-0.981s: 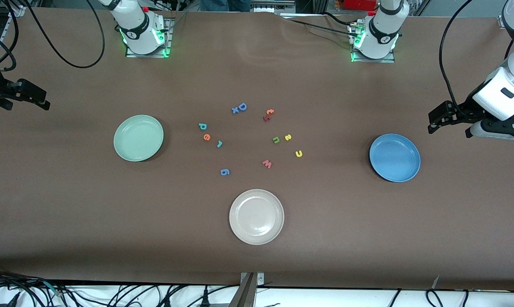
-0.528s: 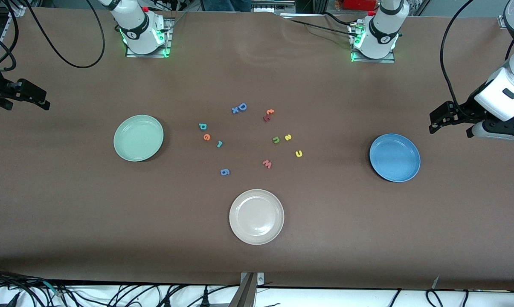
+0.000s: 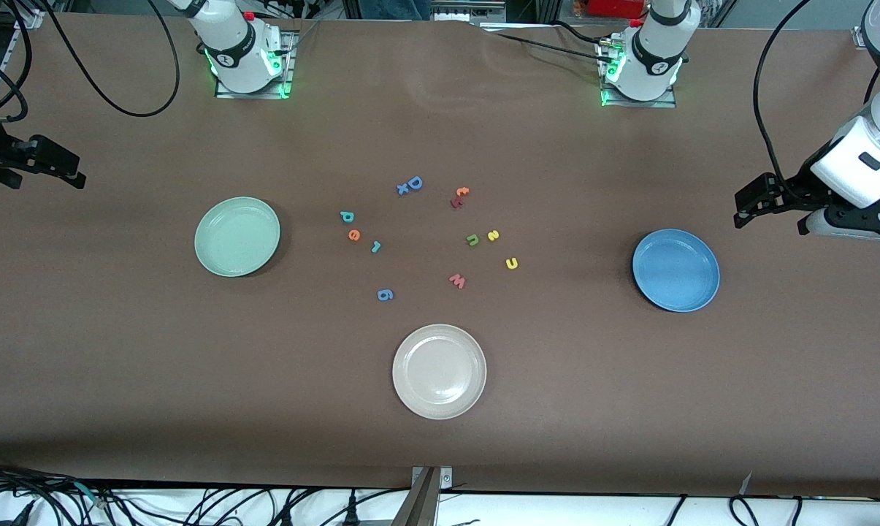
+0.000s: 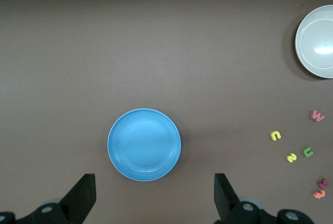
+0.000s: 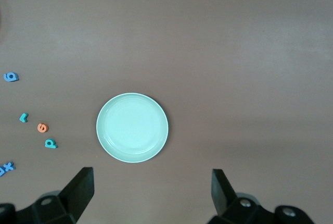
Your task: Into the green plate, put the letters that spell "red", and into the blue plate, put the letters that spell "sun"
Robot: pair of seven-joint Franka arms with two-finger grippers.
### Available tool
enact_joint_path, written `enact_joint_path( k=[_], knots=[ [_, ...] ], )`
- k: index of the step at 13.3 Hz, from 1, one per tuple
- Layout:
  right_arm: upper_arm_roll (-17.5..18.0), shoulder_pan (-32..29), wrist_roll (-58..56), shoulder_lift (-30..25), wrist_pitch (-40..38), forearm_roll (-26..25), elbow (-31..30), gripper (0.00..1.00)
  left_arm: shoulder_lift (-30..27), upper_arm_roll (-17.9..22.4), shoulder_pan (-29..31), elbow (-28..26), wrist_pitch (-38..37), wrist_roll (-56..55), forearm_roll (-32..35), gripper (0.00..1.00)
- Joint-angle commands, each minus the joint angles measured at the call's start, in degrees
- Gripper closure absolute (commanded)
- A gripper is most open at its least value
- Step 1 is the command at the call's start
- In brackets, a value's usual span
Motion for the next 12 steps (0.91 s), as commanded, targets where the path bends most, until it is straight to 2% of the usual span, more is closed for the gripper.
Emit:
enact_joint_path(
  k=[1,12],
  knots=[
    [-0.3,0.4,0.0,0.6,-1.4,-0.2,1.6,0.00,0.4,-0.1,0.2,1.2,-1.3,-0.2,-1.4,0.00],
    [-0.3,0.4,0.0,0.6,-1.4,-0.2,1.6,0.00,0.2,0.1,0.3,2.5,-2.3,-0.1,-1.3,0.00]
  ],
)
